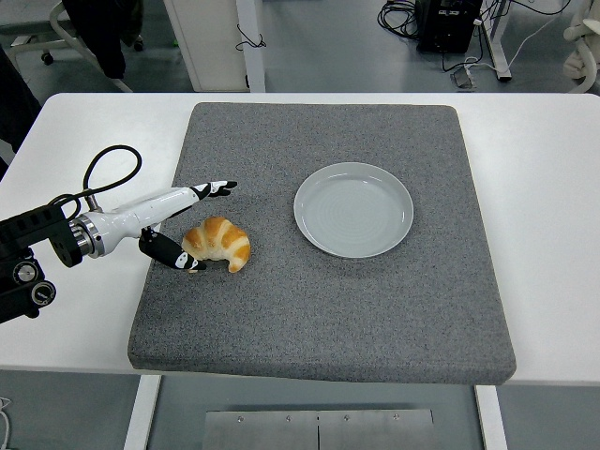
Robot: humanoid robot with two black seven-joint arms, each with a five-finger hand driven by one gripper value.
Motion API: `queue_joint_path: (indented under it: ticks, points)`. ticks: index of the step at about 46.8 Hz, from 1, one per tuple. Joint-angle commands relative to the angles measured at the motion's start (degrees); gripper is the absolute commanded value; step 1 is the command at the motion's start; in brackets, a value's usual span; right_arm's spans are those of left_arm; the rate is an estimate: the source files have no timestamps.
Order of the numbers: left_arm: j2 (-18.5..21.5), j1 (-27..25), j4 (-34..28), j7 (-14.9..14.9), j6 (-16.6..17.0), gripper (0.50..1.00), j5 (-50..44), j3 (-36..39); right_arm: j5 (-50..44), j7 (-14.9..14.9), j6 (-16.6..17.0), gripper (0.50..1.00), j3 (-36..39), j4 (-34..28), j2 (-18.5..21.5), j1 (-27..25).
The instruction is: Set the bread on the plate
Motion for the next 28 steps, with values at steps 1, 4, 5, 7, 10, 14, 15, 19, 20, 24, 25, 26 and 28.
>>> queue_joint_path:
  ticks: [1, 4, 5, 7, 10, 14, 15, 19, 20, 24, 25, 26, 28]
  points:
    - [-0.65, -0.16, -0.01, 0.23, 0.08, 0.972, 1.02, -0.06, 0.0, 0.0, 0.01, 1.0, 0.0, 0.0, 0.0, -0.05]
    - [-1.17, -0.07, 0.08, 0.32, 0.25, 0.972, 1.19, -0.06, 0.0, 0.0, 0.01, 1.0, 0.0, 0.0, 0.0, -0.05]
    - [-1.26, -0.07, 0.08, 0.32, 0.34, 0.972, 1.19, -0.06, 0.0, 0.0, 0.01, 1.0, 0.0, 0.0, 0.0, 0.04]
    - [-1.61, 0.01, 0.17, 0.32, 0.43, 0.972, 1.19, -0.06, 0.0, 0.0, 0.01, 1.0, 0.0, 0.0, 0.0, 0.04]
    - [-2.05, 0.01, 0.52, 0.32, 0.43, 0.971, 1.19, -0.06, 0.0, 0.0, 0.01, 1.0, 0.0, 0.0, 0.0, 0.04]
    - [-2.32, 0.02, 1.13, 0.32, 0.61, 0.969, 1.28, -0.06, 0.0, 0.0, 0.01, 1.0, 0.0, 0.0, 0.0, -0.05]
    - [-2.41, 0.01, 1.31, 0.32, 0.78, 0.969, 1.28, 0.03, 0.0, 0.0, 0.01, 1.0, 0.0, 0.0, 0.0, -0.05]
    - [-2.41, 0.01, 1.48, 0.32, 1.48, 0.968, 1.37, 0.03, 0.0, 0.0, -0.08, 1.0, 0.0, 0.0, 0.0, -0.05]
    - [-2.41, 0.01, 1.57, 0.32, 1.75, 0.968, 1.37, 0.03, 0.0, 0.0, 0.01, 1.0, 0.0, 0.0, 0.0, -0.05]
    - [-2.49, 0.19, 1.66, 0.32, 2.63, 0.96, 3.03, 0.03, 0.0, 0.0, -0.08, 1.0, 0.0, 0.0, 0.0, 0.04]
    - [-2.49, 0.36, 1.66, 0.32, 2.89, 0.958, 3.65, 0.03, 0.0, 0.0, -0.08, 1.0, 0.0, 0.0, 0.0, 0.04]
    - [-2.58, 0.63, 1.66, 0.32, 3.07, 0.957, 4.09, 0.03, 0.0, 0.0, 0.01, 1.0, 0.0, 0.0, 0.0, 0.04]
    - [-3.02, 0.89, 1.75, 0.32, 3.51, 0.955, 4.79, 0.03, 0.0, 0.0, 0.01, 1.0, 0.0, 0.0, 0.0, 0.04]
